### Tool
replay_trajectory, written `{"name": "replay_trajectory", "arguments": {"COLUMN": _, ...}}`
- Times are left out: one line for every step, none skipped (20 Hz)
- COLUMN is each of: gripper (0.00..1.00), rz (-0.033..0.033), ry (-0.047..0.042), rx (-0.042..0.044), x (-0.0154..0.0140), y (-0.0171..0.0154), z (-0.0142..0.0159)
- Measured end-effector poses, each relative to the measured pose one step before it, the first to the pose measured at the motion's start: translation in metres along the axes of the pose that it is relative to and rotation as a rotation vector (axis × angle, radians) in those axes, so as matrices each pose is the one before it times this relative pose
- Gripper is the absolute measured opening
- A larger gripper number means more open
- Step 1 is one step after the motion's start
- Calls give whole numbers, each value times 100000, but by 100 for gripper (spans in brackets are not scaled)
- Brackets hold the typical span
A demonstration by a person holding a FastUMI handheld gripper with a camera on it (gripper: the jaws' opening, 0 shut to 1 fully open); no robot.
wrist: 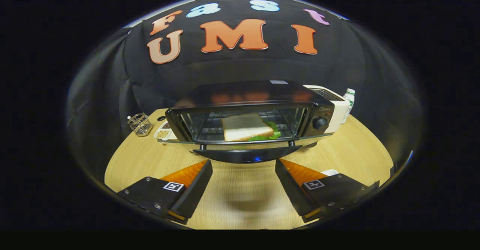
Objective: Open the toaster oven, put the food inside, and close the toaster oven door.
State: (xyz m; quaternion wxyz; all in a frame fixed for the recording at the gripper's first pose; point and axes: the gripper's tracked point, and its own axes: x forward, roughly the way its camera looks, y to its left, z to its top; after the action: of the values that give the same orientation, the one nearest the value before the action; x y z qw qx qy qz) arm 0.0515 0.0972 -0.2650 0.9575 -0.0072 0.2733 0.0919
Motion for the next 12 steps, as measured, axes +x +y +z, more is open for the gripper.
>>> {"name": "replay_trajectory", "arguments": {"gripper": 99, "rz": -41, "ry": -759, "rx": 21, "x": 366, "y": -75, "z": 657}}
{"name": "replay_trajectory", "arguments": {"gripper": 99, "rz": -101, "ry": -677, "rx": 167, "x": 598, "y": -170, "z": 615}}
{"name": "replay_trajectory", "arguments": {"gripper": 99, "rz": -20, "ry": -582, "rx": 144, "x": 452, "y": 84, "z": 521}}
{"name": "replay_trajectory", "arguments": {"gripper": 99, "rz": -107, "ry": -721, "rx": 18, "x": 434, "y": 15, "z": 448}}
{"name": "replay_trajectory", "arguments": {"gripper": 99, "rz": -259, "ry": -654, "rx": -85, "x": 521, "y": -98, "z": 656}}
{"name": "replay_trajectory", "arguments": {"gripper": 99, "rz": -88, "ry": -552, "rx": 26, "x": 452, "y": -1, "z": 572}}
{"name": "replay_trajectory", "arguments": {"gripper": 99, "rz": 123, "ry": -583, "rx": 364, "x": 264, "y": 155, "z": 483}}
{"name": "replay_trajectory", "arguments": {"gripper": 100, "rz": 551, "ry": -185, "rx": 451, "x": 96, "y": 151, "z": 161}}
{"name": "replay_trajectory", "arguments": {"gripper": 100, "rz": 407, "ry": 94, "rx": 176, "x": 19, "y": 216, "z": -41}}
{"name": "replay_trajectory", "arguments": {"gripper": 100, "rz": 79, "ry": 330, "rx": -505, "x": -104, "y": 47, "z": -236}}
{"name": "replay_trajectory", "arguments": {"gripper": 100, "rz": -388, "ry": 253, "rx": -1265, "x": -139, "y": 0, "z": -320}}
{"name": "replay_trajectory", "arguments": {"gripper": 100, "rz": -530, "ry": -198, "rx": -1364, "x": -260, "y": -158, "z": -170}}
